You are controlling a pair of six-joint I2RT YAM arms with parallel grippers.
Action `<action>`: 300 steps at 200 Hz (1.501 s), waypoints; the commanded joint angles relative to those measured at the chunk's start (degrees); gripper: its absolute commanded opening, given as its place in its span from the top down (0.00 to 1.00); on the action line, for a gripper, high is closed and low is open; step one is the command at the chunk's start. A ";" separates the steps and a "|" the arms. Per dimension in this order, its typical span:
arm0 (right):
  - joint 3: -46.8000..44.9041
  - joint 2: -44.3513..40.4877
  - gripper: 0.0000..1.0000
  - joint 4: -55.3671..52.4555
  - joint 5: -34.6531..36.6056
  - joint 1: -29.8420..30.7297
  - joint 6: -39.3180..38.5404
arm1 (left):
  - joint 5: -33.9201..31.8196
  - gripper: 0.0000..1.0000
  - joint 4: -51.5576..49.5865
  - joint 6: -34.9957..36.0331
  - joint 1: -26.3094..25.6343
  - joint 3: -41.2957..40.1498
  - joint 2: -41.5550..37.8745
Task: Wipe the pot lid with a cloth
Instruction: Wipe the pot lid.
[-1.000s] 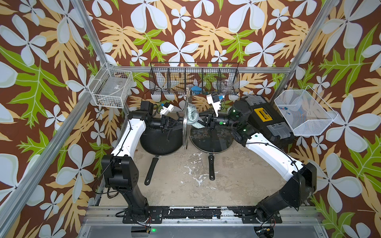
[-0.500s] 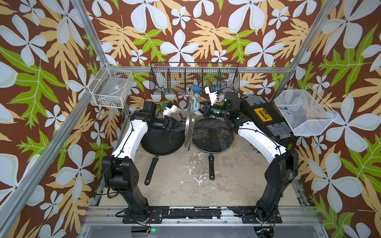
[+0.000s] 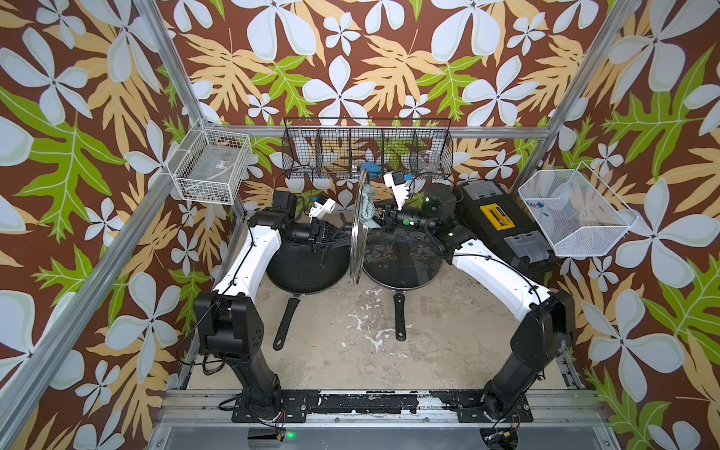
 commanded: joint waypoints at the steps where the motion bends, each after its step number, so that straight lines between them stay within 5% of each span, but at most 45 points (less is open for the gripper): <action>1: -2.74 -3.21 1.00 8.11 -4.69 1.81 1.42 | 10.60 1.00 3.48 0.48 -0.10 1.08 -0.12; 36: -0.04 -2.84 1.00 10.28 -0.62 2.86 3.06 | 10.60 1.00 3.61 0.96 -0.08 0.26 -0.29; 93: 15.25 9.74 1.00 -1.18 11.37 -0.23 1.52 | 10.60 1.00 3.60 0.99 -0.09 0.05 -0.65; 162: 6.82 9.98 1.00 1.20 12.90 -2.42 3.48 | 10.61 1.00 3.98 0.30 0.10 0.96 -0.87; 238: -5.75 0.52 1.00 7.60 4.35 0.89 3.47 | 10.43 1.00 5.68 -1.26 1.81 1.72 0.70; 300: -3.54 -2.46 1.00 10.06 5.46 2.61 5.17 | 10.26 1.00 5.03 0.00 2.44 1.05 1.20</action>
